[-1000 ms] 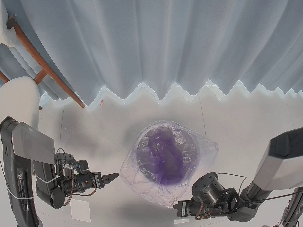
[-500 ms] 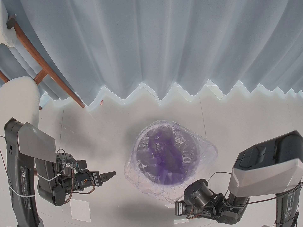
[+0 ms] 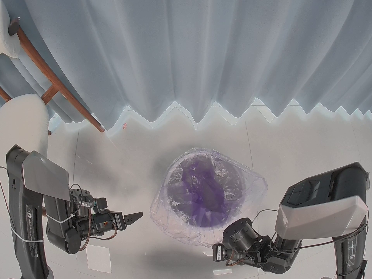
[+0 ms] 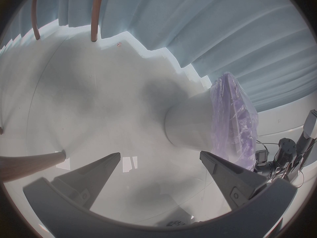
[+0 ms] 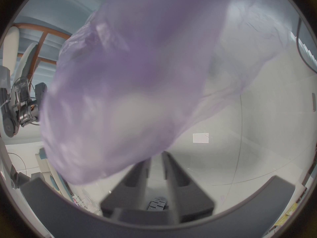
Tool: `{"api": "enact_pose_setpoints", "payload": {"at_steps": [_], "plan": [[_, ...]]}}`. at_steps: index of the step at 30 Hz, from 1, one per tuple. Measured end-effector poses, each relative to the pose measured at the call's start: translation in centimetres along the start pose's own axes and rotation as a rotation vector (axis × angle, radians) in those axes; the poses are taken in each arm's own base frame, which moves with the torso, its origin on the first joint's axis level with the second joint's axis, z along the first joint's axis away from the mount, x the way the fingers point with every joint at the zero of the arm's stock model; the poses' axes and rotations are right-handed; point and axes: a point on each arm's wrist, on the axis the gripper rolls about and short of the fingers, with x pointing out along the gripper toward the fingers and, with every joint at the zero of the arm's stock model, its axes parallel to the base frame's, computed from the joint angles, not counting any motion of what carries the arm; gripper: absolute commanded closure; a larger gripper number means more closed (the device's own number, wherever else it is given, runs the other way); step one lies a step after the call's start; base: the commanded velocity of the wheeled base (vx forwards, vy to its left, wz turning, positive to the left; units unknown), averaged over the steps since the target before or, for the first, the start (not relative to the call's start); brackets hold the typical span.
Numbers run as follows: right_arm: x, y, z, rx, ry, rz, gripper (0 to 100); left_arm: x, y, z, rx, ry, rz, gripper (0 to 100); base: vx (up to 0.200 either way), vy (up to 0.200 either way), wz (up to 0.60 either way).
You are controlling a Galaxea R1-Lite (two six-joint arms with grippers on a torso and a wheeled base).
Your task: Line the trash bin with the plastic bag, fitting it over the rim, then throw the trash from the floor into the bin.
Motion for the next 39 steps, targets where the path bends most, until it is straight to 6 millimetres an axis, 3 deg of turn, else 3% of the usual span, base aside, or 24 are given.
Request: {"api": "enact_pose_setpoints", "payload": {"at_steps": [10,19,26,34,39], "plan": [[-1.6,0.2,-0.9,-0.009,-0.025,0.095,0,0.0,0.0,0.0,0.001,-0.001,0.003,0,0.000,0.000,0.00],[-4.8,0.7,-1.1,-0.001,-0.149,0.329,0,0.0,0.0,0.0,0.004,-0.003,0.010,0,0.000,0.000,0.00],[-8.5,-0.5,-2.0,0.028,-0.047,0.487,0,0.0,0.0,0.2,0.009,-0.018,0.030,0,0.000,0.000,0.00],[-11.6,-0.8,0.1,0.124,-0.120,0.581,0,0.1,-0.1,0.6,0.014,-0.035,0.031,0,0.000,0.000,0.00],[-12.4,-2.5,2.5,0.202,-0.232,0.561,0,0.2,-0.1,0.9,0.017,-0.051,0.030,0,0.000,0.000,0.00]]}}
